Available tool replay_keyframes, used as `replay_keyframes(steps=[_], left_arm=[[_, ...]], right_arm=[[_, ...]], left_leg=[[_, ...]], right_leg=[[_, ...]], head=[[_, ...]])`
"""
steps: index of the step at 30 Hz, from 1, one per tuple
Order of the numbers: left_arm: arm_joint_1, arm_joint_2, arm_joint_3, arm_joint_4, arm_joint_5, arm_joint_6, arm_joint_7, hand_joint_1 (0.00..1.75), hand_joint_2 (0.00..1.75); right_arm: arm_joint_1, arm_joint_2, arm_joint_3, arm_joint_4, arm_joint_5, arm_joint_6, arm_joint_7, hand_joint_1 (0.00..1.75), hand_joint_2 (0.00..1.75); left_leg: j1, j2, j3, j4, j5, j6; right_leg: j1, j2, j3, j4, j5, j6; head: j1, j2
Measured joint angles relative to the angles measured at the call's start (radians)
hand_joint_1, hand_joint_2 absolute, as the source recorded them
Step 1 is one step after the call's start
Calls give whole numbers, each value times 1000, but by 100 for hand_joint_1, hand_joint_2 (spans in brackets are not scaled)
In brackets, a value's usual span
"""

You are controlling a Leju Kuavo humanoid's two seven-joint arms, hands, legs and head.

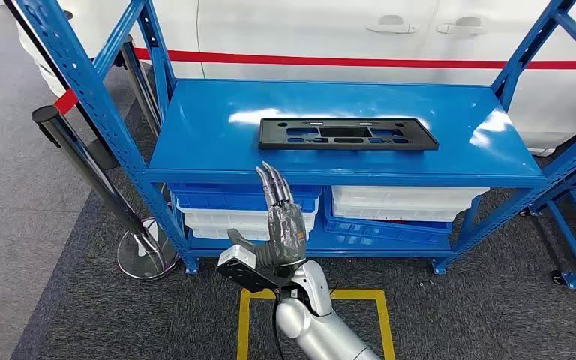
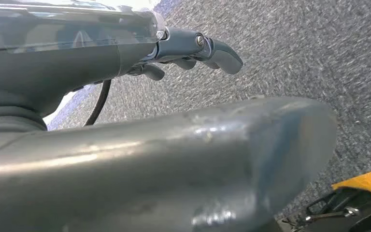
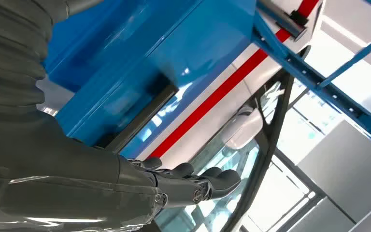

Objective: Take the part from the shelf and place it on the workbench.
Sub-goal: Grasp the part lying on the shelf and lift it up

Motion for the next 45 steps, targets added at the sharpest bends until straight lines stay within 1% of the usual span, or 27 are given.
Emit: replay_keyframes(steps=[2,3,6,8,10,12,13,15,16,17,18,19,20,22,23,27,29,31,32,33,34,36,37,39,42,43,45], left_arm=[[1,0,0,0,-1,-4,-2,0,0],[1,0,0,0,-2,-8,-3,0,0],[0,0,0,0,-5,-18,2,0,0],[0,0,0,1,-10,-23,16,0,0],[-1,0,0,1,-14,-27,33,0,0],[-1,0,0,1,-18,-33,44,0,0],[-1,1,0,1,-20,-35,49,0,0],[-1,1,0,1,-23,-43,57,0,0],[0,1,0,1,-24,-47,61,0,0],[1,1,0,1,-26,-51,64,0,0],[2,1,0,1,-28,-53,66,0,0],[2,1,0,1,-30,-55,67,0,0],[1,1,0,1,-31,-55,68,0,0],[-1,1,0,1,-33,-55,70,0,0],[-2,1,0,2,-34,-55,71,0,0],[-1,0,0,2,-37,-55,76,0,0],[-2,0,0,2,-37,-55,77,0,0],[-2,0,0,2,-38,-55,77,0,0],[-1,0,0,2,-38,-55,77,0,0],[-1,0,0,2,-38,-55,77,0,0],[0,0,0,2,-38,-55,77,0,0],[-1,-1,0,3,-37,-55,76,0,0],[-1,-2,0,4,-37,-55,75,0,0],[-2,-3,0,6,-36,-57,72,0,0],[-3,-3,0,7,-36,-59,72,0,0],[-3,-3,0,7,-36,-60,72,0,0],[-2,-3,0,8,-36,-61,72,0,0]], right_arm=[[-2,1,-20,-1,11,0,0,0,175],[-4,2,-38,-3,16,0,1,0,175],[-22,3,-81,-11,4,0,4,0,175],[-28,5,-99,-22,12,0,2,0,175],[-27,12,-117,-36,24,0,-5,0,87],[-26,25,-133,-49,24,0,-12,0,0],[-27,31,-138,-55,21,0,-12,0,0],[-29,39,-145,-60,1,0,7,0,0],[-31,40,-147,-60,-13,0,23,0,0],[-34,39,-149,-58,-28,0,43,0,0],[-41,38,-150,-56,-42,0,65,0,0],[-49,35,-150,-53,-53,0,85,0,0],[-60,31,-149,-49,-65,0,104,0,0],[-79,21,-142,-40,-90,0,134,0,0],[-84,15,-136,-36,-104,0,143,0,0],[-88,-7,-104,-17,-150,0,152,0,0],[-88,-17,-90,-8,-159,0,152,0,0],[-85,-26,-81,3,-162,0,151,0,0],[-82,-30,-78,8,-164,0,151,0,0],[-80,-33,-75,13,-169,0,151,0,0],[-79,-37,-72,18,-175,0,150,0,0],[-80,-41,-61,24,-188,0,148,0,0],[-81,-43,-54,26,-193,0,147,0,0],[-78,-45,-44,29,-204,0,146,0,0],[-70,-48,-33,30,-213,0,143,0,0],[-69,-48,-30,31,-214,0,142,0,0],[-66,-48,-27,33,-215,0,139,0,0]], left_leg=[[0,-1,0,0,0,0],[0,-2,1,0,0,0],[-2,-4,6,1,-3,-5],[-5,-4,5,2,-4,-14],[-6,-3,5,-1,-4,-26],[-6,-3,-1,21,-23,-36],[-6,-2,-17,59,-47,-40],[-4,-2,-76,186,-110,-46],[-3,-2,-106,246,-131,-49],[-3,-2,-123,278,-133,-51],[-2,-2,-122,270,-116,-51],[-1,-1,-102,226,-83,-51],[1,-1,-71,155,-46,-50],[-1,0,-19,44,-8,-44],[-2,-1,-9,21,-5,-39],[-3,-4,-8,10,-1,-12],[-1,-2,-7,6,1,-2],[-2,-2,-7,5,0,2],[-2,-2,-7,5,-1,3],[-3,-3,-6,5,-2,4],[-3,-4,-4,6,-4,3],[-5,-5,2,6,-8,0],[-7,-6,3,7,-10,-4],[-9,-5,3,6,-14,-15],[-7,-3,4,16,-27,-32],[-7,-3,-6,44,-44,-37],[-5,-2,-60,157,-100,-45]], right_leg=[[-1,0,-4,5,14,1],[-2,0,1,-10,35,0],[1,0,95,-209,137,-13],[5,0,126,-278,153,-22],[5,2,128,-286,154,-29],[0,1,134,-296,159,-41],[-3,0,137,-301,161,-46],[-2,-3,138,-302,159,-54],[-1,-3,138,-300,158,-55],[-1,-3,138,-299,157,-56],[-1,-3,138,-296,155,-55],[-1,-1,139,-293,153,-53],[-2,0,139,-289,149,-49],[2,2,136,-278,142,-39],[4,2,134,-275,140,-34],[1,1,126,-259,127,-14],[-2,0,84,-175,78,-4],[-3,0,17,-47,26,1],[-3,0,-6,-9,20,2],[-3,0,-13,-4,34,2],[-3,0,-2,-36,66,0],[0,0,56,-164,137,-11],[3,0,83,-221,157,-18],[9,1,105,-273,161,-28],[4,3,116,-288,161,-40],[1,2,122,-293,162,-46],[0,0,131,-297,158,-55]], head=[[0,0],[0,0],[0,0],[0,0],[0,0],[-1,0],[-1,0],[-2,0],[-2,0],[-2,0],[-2,0],[-2,0],[-2,0],[-1,0],[0,0],[2,0],[2,0],[2,0],[2,0],[2,0],[2,0],[2,0],[2,0],[2,0],[2,0],[1,0],[0,0]])
